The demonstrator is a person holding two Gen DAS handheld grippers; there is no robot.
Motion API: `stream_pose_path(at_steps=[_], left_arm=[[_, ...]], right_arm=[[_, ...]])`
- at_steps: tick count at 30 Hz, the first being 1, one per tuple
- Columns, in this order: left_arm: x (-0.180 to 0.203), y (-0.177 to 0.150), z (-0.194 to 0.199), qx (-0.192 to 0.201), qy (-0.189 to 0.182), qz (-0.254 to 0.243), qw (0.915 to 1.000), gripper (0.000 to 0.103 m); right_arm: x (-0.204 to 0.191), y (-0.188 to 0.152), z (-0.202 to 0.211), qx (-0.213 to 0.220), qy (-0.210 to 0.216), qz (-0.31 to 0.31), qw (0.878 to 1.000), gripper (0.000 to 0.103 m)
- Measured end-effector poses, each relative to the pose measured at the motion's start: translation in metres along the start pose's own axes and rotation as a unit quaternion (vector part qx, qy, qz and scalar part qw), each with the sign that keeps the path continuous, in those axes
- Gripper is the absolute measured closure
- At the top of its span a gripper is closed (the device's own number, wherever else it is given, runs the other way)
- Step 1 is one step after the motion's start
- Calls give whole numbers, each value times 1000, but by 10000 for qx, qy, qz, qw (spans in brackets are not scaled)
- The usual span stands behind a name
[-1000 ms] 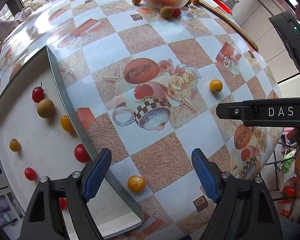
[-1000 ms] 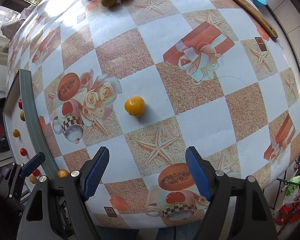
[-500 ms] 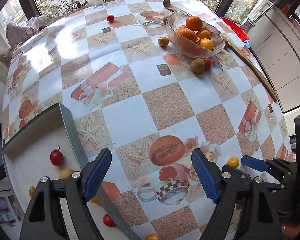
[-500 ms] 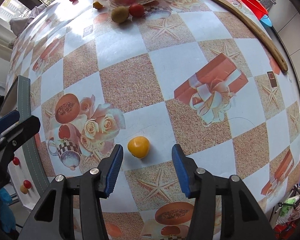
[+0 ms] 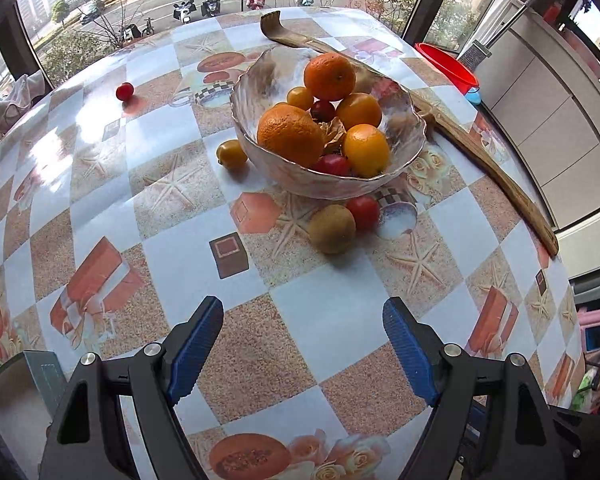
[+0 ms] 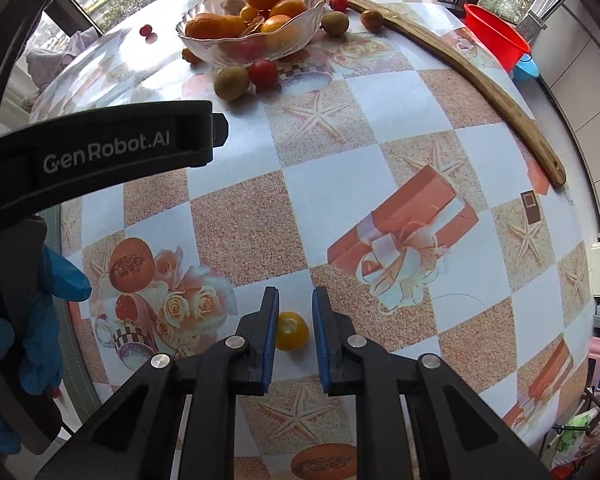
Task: Organize fruits
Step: 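Close the right tool on a yellow tomato while the left tool grasps a brown round fruit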
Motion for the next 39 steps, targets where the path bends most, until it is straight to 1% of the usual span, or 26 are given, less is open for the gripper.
stream_pose_path(at_steps=[4, 6, 7, 8, 11, 12, 13, 14, 15, 16, 18, 21, 23, 24, 25, 26, 27, 28, 32, 33, 34, 35, 36, 38, 39], left_arm=[[7, 13, -10, 113, -3, 51, 9999, 20], [10, 17, -15, 152, -1, 81, 9999, 21], [11, 19, -18, 163, 6, 103, 9998, 26], [12, 20, -20, 151, 19, 123, 9998, 27], [15, 20, -21, 301, 76, 147, 9994, 28], [14, 20, -20, 352, 123, 169, 9992, 36], [14, 20, -20, 379, 155, 195, 9990, 40], [12, 20, -19, 417, 136, 242, 9987, 43], [11, 20, -18, 456, 101, 283, 9985, 54], [10, 20, -18, 466, 100, 306, 9984, 63], [7, 21, -17, 482, 64, 366, 9981, 69], [7, 21, -16, 507, 13, 419, 9978, 69], [8, 21, -17, 518, 37, 408, 9978, 69], [9, 20, -17, 530, 54, 411, 9977, 69], [9, 20, -17, 540, 62, 413, 9977, 69], [9, 19, -17, 553, 80, 413, 9976, 69], [10, 19, -18, 566, 104, 407, 9975, 69], [11, 19, -18, 580, 124, 403, 9974, 69], [12, 19, -18, 652, 144, 430, 9968, 69], [12, 19, -18, 667, 126, 443, 9967, 69], [11, 19, -17, 689, 88, 458, 9965, 69], [10, 19, -17, 709, 41, 487, 9963, 72], [9, 18, -17, 713, -17, 502, 9962, 75], [7, 17, -16, 709, -112, 508, 9961, 75], [7, 16, -15, 711, -137, 504, 9961, 75]], right_arm=[[31, 11, -6, -69, 198, -387, 9990, 86], [38, 13, -6, -59, 246, -418, 9988, 86], [40, 14, -6, -62, 294, -432, 9986, 86], [42, 14, -6, -62, 330, -445, 9984, 86], [46, 13, -6, -58, 433, -475, 9979, 86], [47, 14, -7, -57, 463, -480, 9978, 86], [47, 14, -8, -57, 490, -483, 9976, 86], [50, 13, -8, -53, 524, -486, 9974, 86], [58, 9, -7, -47, 560, -486, 9972, 86], [63, 4, -4, -41, 595, -480, 9971, 86], [66, -2, -2, -36, 681, -487, 9965, 86], [76, -10, 4, -59, 891, -504, 9947, 85], [74, -17, 7, -55, 1020, -421, 9939, 81], [73, -21, 9, -27, 1062, -351, 9937, 70], [69, -25, 12, 25, 1072, -273, 9939, 55], [65, -28, 15, 90, 1074, -177, 9940, 48], [60, -32, 17, 119, 1078, -60, 9941, 46], [54, -34, 16, 101, 1047, 56, 9944, 46], [31, -40, 2, -43, 654, 394, 9971, 47], [28, -42, 2, 38, 494, 462, 9977, 52], [24, -43, 2, 48, 370, 574, 9977, 66], [21, -44, 2, 29, 418, 641, 9971, 70], [20, -45, 2, 3, 463, 636, 9969, 80], [19, -47, 6, 56, 416, 606, 9973, 81], [21, -47, 8, 64, 484, 551, 9973, 81]])
Point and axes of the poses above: each gripper's, at about its wrist camera, not at the fingertips, and z roughly against the way its jaws point, x to its right, y to its top, the point moved 1 cm from there along -z, roughly the way its jaws point, and after that the axes turned 9 degrees about -x, right-handed, at the moved point
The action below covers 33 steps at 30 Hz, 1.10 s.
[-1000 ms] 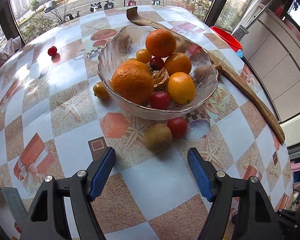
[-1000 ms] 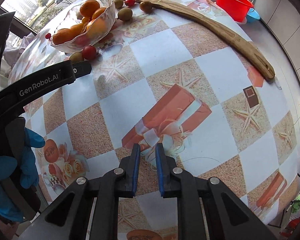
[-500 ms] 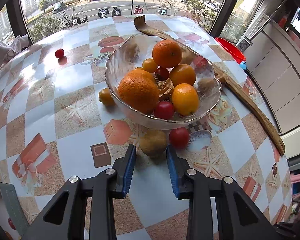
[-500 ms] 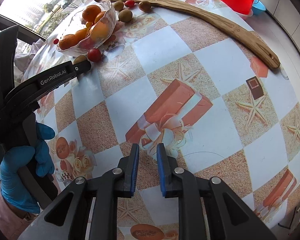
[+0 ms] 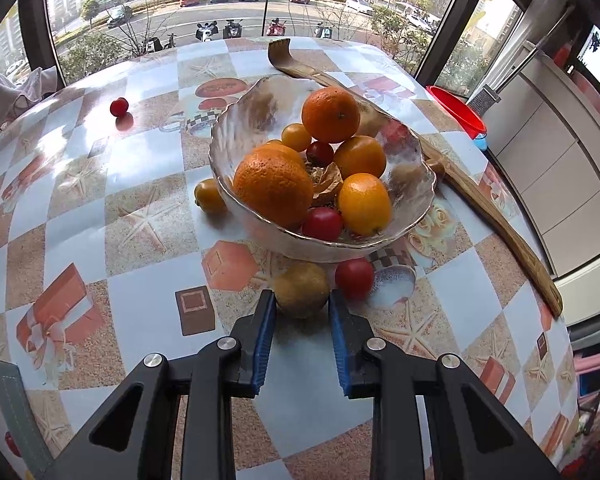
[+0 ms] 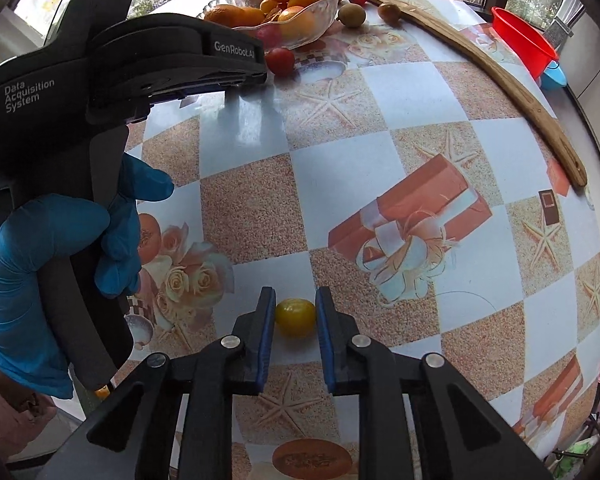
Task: Organize fruits
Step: 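Close the right tool on a yellow tomato while the left tool grasps a brown round fruit, then carry the brown fruit and yellow tomato over the white tray with both tools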
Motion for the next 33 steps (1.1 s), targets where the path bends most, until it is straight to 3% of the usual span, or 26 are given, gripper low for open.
stream_pose_path(at_steps=[12, 16, 33], left_arm=[[-9, -34, 36, -169, -43, -112, 9998, 75], [-17, -50, 56, -197, -44, -100, 9997, 75], [-100, -111, 140, -19, 95, 454, 9989, 75]], right_arm=[[26, -5, 27, -45, 360, -627, 9974, 81], [28, 10, 33, -97, 377, -630, 9973, 81], [-57, 15, 55, -112, 473, -138, 9987, 81]])
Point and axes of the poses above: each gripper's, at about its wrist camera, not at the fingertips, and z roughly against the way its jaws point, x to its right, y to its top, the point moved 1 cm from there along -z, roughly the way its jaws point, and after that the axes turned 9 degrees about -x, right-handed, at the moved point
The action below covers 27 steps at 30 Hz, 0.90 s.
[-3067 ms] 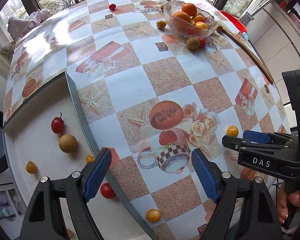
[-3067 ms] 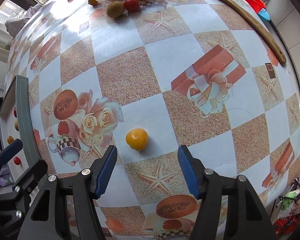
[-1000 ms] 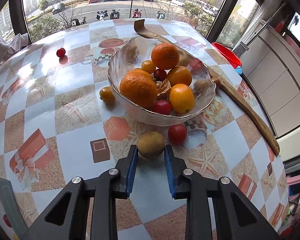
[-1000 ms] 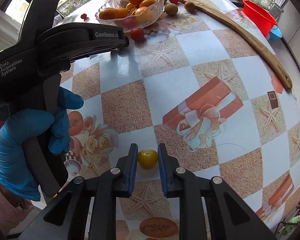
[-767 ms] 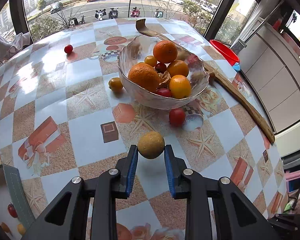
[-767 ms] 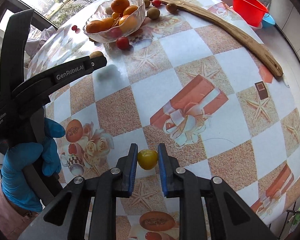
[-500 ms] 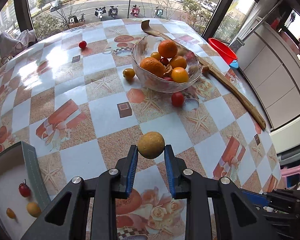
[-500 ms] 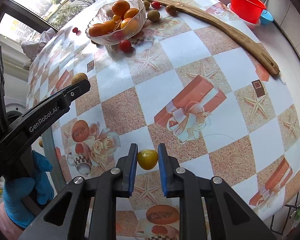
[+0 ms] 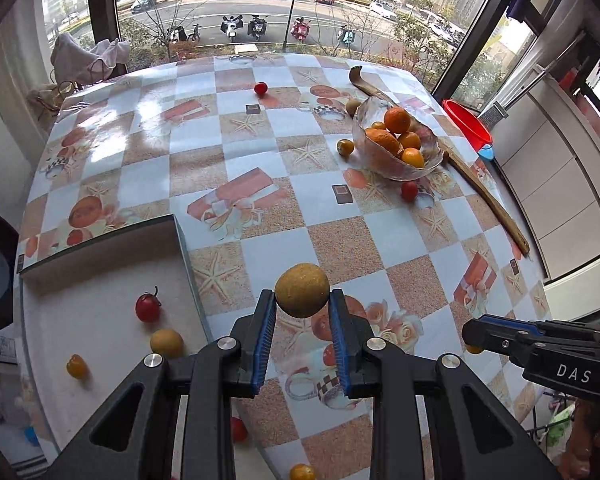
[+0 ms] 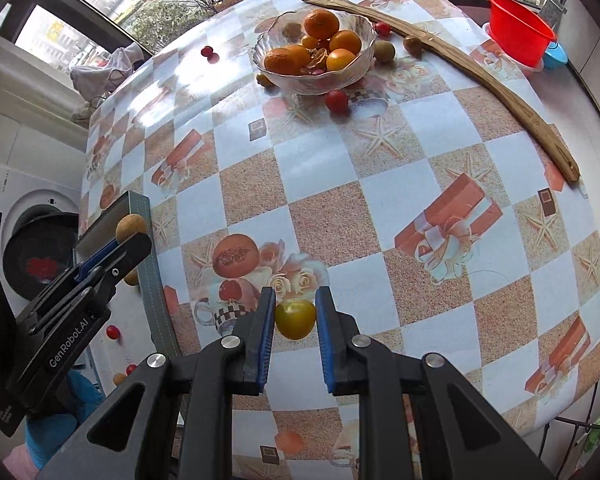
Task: Organize fruits
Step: 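Carry the brown fruit and yellow tomato over the white tray with both tools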
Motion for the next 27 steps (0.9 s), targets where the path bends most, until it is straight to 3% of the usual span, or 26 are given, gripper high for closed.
stream_pose_path(at_steps=[16, 27], left_arm=[[-122, -49, 42, 135, 471, 914, 9946, 75], [-175, -39, 17, -99, 712, 996, 9924, 75]], right_arm=[[-128, 2, -32, -298, 109, 1034, 9941, 81], [-197, 1, -77, -682, 111, 1618, 9844, 81]])
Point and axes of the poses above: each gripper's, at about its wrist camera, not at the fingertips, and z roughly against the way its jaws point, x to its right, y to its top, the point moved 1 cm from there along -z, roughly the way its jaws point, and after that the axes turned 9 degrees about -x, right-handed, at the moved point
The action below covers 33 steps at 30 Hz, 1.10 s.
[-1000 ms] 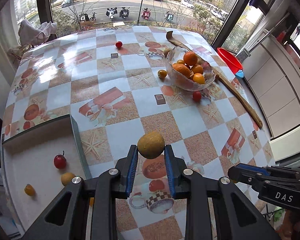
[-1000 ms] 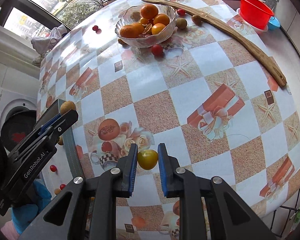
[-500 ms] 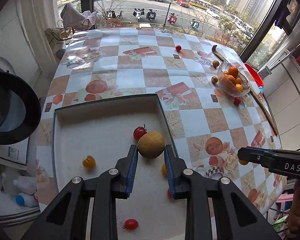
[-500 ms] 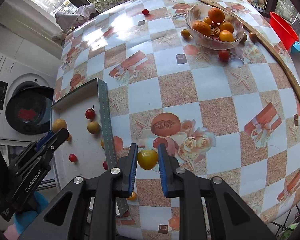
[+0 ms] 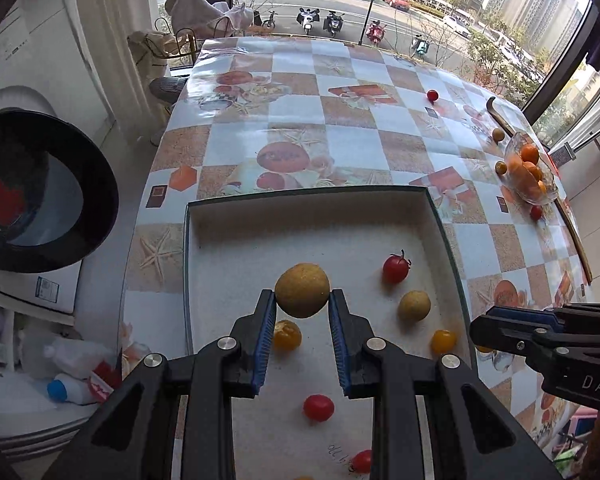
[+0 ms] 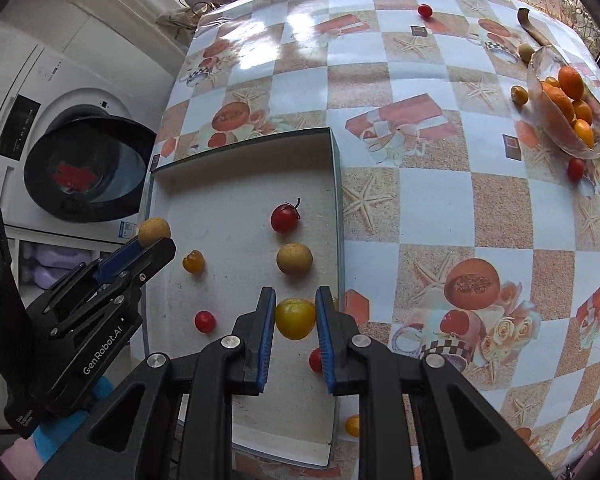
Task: Organize fruits
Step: 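Carry the brown fruit and yellow tomato over the white tray with both tools, then open the left tool to drop the brown fruit while the right tool drops the yellow tomato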
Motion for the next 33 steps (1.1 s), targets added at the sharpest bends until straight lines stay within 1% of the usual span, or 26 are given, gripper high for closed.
stream_pose_path(at_steps=[5, 9, 14, 18, 21, 22, 23, 24, 25, 26, 27, 29, 30, 31, 32, 33], left_arm=[[-4, 15, -22, -205, 132, -104, 9996, 75], [-5, 23, -35, -361, 180, -121, 9991, 75], [-7, 25, -49, -578, 218, -77, 9981, 75], [-9, 24, -55, -668, 266, -68, 9974, 75], [-10, 23, -57, -729, 231, -71, 9971, 73], [-10, 23, -58, -779, 255, -92, 9966, 71], [-10, 22, -59, -814, 306, -114, 9961, 59], [-9, 21, -59, -817, 364, -122, 9959, 49], [-9, 20, -57, -753, 421, -116, 9962, 35], [-9, 20, -54, -673, 449, -112, 9967, 34], [-9, 20, -52, -656, 437, -111, 9968, 34], [-8, 20, -51, -684, 400, -115, 9968, 34], [-8, 20, -49, -694, 409, -122, 9967, 34], [-7, 20, -48, -710, 416, -124, 9965, 34], [-7, 20, -46, -732, 401, -117, 9964, 34], [-7, 20, -44, -755, 376, -101, 9964, 34]], right_arm=[[-12, -4, -27, -252, -109, 102, 9996, 81], [-17, -7, -40, -334, -262, 187, 9989, 81], [-22, -10, -54, -332, -472, 364, 9977, 81], [-28, -12, -69, -379, -606, 499, 9962, 80], [-35, -13, -75, -282, -745, 647, 9947, 79], [-37, -14, -76, -252, -816, 727, 9937, 79], [-40, -15, -77, -238, -866, 802, 9927, 78], [-42, -15, -78, -235, -878, 863, 9921, 75], [-45, -16, -79, -237, -882, 928, 9915, 72], [-46, -16, -80, -266, -895, 980, 9908, 70], [-47, -17, -80, -310, -885, 997, 9906, 68], [-46, -19, -77, -359, -798, 975, 9914, 67], [-47, -21, -74, -370, -758, 968, 9917, 63], [-47, -24, -71, -369, -725, 978, 9919, 55], [-46, -27, -66, -361, -690, 997, 9920, 51], [-46, -31, -60, -346, -653, 1019, 9921, 44]])
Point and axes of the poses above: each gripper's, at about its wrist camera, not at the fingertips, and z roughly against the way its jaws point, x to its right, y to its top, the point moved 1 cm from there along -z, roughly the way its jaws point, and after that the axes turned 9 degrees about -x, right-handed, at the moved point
